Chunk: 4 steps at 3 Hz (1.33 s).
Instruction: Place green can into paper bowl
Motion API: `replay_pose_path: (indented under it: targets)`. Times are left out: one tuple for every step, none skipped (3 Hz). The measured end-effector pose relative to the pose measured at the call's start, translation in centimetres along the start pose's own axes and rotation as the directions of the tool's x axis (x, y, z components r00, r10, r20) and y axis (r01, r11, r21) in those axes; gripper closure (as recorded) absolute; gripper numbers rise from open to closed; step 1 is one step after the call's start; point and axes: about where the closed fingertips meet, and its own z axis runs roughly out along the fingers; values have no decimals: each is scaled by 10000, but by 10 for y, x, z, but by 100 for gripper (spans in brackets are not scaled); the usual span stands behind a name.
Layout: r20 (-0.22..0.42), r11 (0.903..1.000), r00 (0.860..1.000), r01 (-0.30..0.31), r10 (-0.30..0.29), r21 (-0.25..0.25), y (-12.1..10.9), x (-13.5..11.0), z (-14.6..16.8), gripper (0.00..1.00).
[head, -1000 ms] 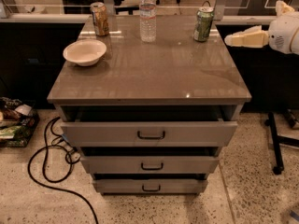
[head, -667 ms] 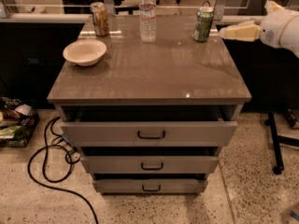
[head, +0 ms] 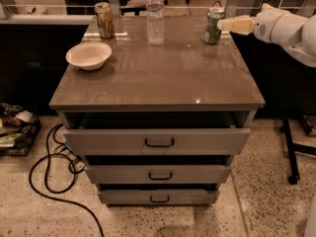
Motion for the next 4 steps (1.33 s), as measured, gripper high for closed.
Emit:
replay_pose_path:
  targets:
    - [-7, 10000, 10000, 57, -57, -77, 3, 0, 11, 0]
    - [-101, 9996, 9999, 12, -15, -268, 4, 3, 37, 0]
    - [-110, 9985, 9996, -274, 269, -478, 6, 12, 66, 0]
    - [-226, 9960, 9975, -675, 663, -588, 4, 28, 88, 0]
